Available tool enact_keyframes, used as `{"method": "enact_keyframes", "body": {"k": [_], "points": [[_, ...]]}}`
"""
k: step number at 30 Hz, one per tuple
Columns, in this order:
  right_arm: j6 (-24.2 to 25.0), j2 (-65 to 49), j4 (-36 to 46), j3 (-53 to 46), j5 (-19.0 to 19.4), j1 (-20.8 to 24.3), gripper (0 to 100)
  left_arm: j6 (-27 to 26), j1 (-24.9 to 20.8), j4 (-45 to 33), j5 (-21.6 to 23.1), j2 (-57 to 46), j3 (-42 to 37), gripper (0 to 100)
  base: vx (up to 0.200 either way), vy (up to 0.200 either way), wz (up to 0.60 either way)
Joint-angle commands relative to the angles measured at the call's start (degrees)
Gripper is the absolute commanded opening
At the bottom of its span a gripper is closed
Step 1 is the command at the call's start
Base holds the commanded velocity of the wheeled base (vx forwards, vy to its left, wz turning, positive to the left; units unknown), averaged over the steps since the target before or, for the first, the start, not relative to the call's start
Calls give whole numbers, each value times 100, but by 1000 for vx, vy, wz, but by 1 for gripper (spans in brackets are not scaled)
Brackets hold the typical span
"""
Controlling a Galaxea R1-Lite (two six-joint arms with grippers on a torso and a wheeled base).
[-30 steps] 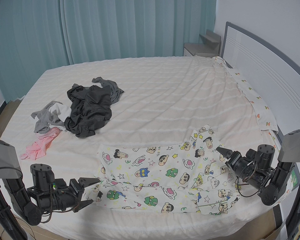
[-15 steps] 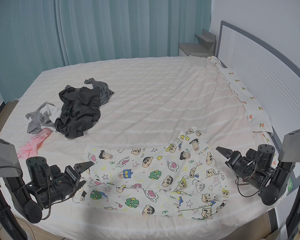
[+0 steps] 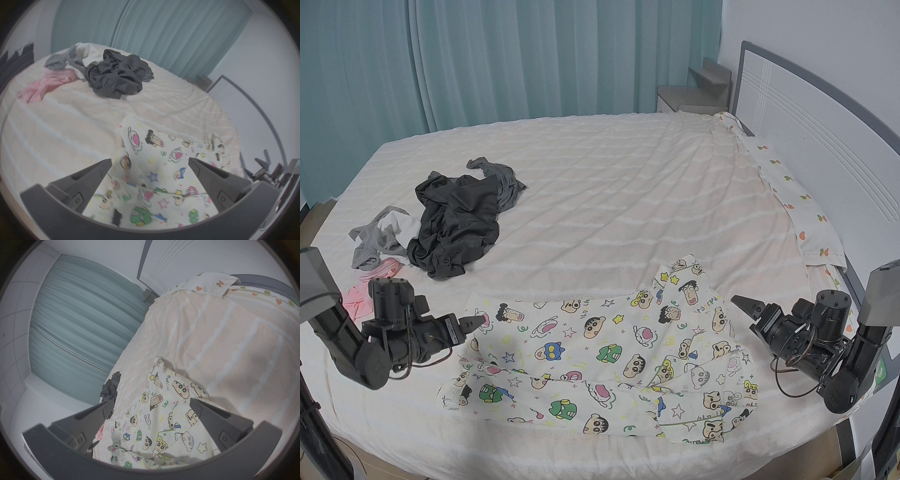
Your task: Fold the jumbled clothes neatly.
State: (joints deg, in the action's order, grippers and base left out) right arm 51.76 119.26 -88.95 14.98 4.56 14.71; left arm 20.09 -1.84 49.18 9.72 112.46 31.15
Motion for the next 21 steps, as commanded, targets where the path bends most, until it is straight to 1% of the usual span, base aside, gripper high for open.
{"method": "enact_keyframes", "body": {"k": [1, 7, 12, 13, 14, 21], "points": [[-8, 62, -69, -83, -78, 190, 100, -585, 219, -673, -163, 927, 1412, 100, 0, 0, 0], [-61, 203, -69, -74, -131, 278, 100, -585, 219, -813, -189, 1410, 2009, 100, 0, 0, 0], [-333, 370, -69, -22, -324, 269, 100, -576, 219, -1411, -181, 1736, 2739, 100, 0, 0, 0], [-333, 370, -69, -22, -333, 269, 100, -576, 219, -1420, -181, 1753, 2765, 100, 0, 0, 0], [-412, 352, -69, -13, -368, 286, 100, -550, 219, -1543, -181, 1903, 3011, 100, 0, 0, 0], [-527, 264, -69, -83, -386, 304, 100, -462, 105, -1569, -181, 2395, 3468, 100, 0, 0, 0]]}}
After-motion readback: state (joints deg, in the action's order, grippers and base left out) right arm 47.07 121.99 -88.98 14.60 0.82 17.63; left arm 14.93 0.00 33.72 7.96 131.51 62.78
